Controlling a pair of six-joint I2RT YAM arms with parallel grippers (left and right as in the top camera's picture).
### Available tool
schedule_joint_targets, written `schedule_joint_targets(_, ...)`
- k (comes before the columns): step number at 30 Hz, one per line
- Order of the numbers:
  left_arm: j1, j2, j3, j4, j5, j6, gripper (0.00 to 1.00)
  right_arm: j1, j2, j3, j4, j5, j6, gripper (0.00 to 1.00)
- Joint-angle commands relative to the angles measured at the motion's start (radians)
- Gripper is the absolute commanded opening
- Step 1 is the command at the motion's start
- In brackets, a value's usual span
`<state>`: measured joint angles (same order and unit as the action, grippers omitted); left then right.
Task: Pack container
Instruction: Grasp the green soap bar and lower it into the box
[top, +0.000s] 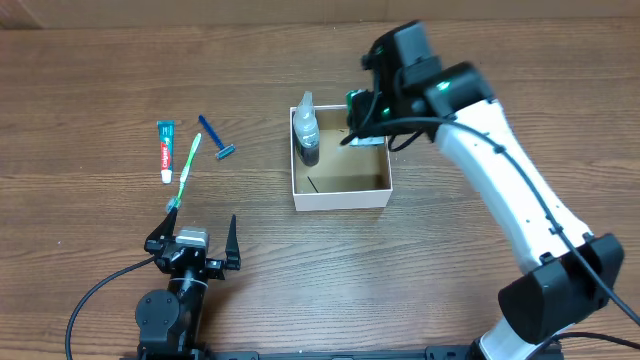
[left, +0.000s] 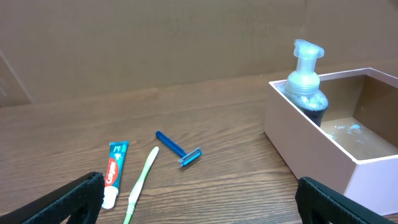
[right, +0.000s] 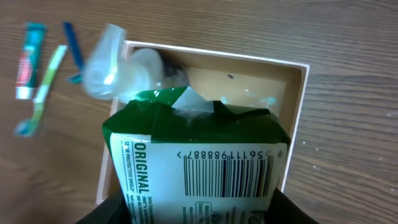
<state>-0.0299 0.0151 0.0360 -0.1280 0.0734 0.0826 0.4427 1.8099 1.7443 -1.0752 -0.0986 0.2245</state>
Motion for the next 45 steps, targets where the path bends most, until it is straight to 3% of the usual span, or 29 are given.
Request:
schedule_joint_targets(1,0.01,-0.01,-0.006,0.002,-0.006,0.015,1.0,0.011,0.004,-0.084,0.088,0.151,0.08,0.41)
schedule_joint_targets(11,0.01,-0.01,-0.006,0.002,-0.006,0.015,1.0,0.012,0.032,-0.268,0.352,0.161,0.095,0.42)
schedule_joint_targets(25,0.01,-0.01,-0.006,0.002,-0.006,0.015,1.0,0.014,0.209,-0.268,0.409,0.15,0.094,0.42)
schedule_joint_targets(32,0.01,-0.01,-0.006,0.002,-0.006,0.015,1.0,0.014,0.216,-0.268,0.417,0.15,0.093,0.56)
schedule_joint_targets(45,0.01,-0.01,-0.006,0.002,-0.006,0.015,1.0,0.014,0.213,-0.231,0.382,0.14,0.09,0.61)
